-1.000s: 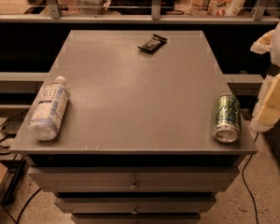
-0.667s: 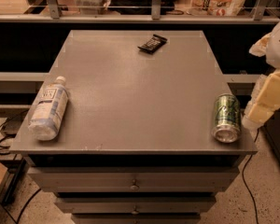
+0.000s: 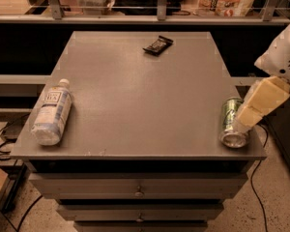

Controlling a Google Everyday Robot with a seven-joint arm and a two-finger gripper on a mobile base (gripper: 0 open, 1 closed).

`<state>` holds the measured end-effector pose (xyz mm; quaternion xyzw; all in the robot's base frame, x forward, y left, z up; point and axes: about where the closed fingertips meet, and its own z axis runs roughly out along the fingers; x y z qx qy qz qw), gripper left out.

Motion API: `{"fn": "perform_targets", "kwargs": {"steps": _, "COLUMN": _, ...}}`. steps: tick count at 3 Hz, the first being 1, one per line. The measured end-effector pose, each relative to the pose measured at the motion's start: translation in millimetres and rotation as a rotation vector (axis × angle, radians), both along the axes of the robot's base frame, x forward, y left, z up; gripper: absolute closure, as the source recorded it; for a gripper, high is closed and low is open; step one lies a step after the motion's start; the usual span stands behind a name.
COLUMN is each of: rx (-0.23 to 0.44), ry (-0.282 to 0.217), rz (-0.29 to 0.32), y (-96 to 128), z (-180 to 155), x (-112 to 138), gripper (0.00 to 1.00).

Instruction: Move green can near blue plastic bottle

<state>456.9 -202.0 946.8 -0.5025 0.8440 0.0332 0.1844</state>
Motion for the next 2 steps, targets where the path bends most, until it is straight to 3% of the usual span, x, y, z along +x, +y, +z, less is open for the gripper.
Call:
{"fn": "perform_targets", "kwargs": {"steps": 1, "rx": -0.008, "ry": 0.018, "rz": -0.005, "y": 2, "z": -9, "x": 2, "gripper": 0.0}}
{"fn": "perform_targets", "kwargs": {"steps": 2, "rx": -0.004, "ry": 0.032, "rz": -0.081, "y": -7, "z": -26, "x": 13, "gripper": 0.0}}
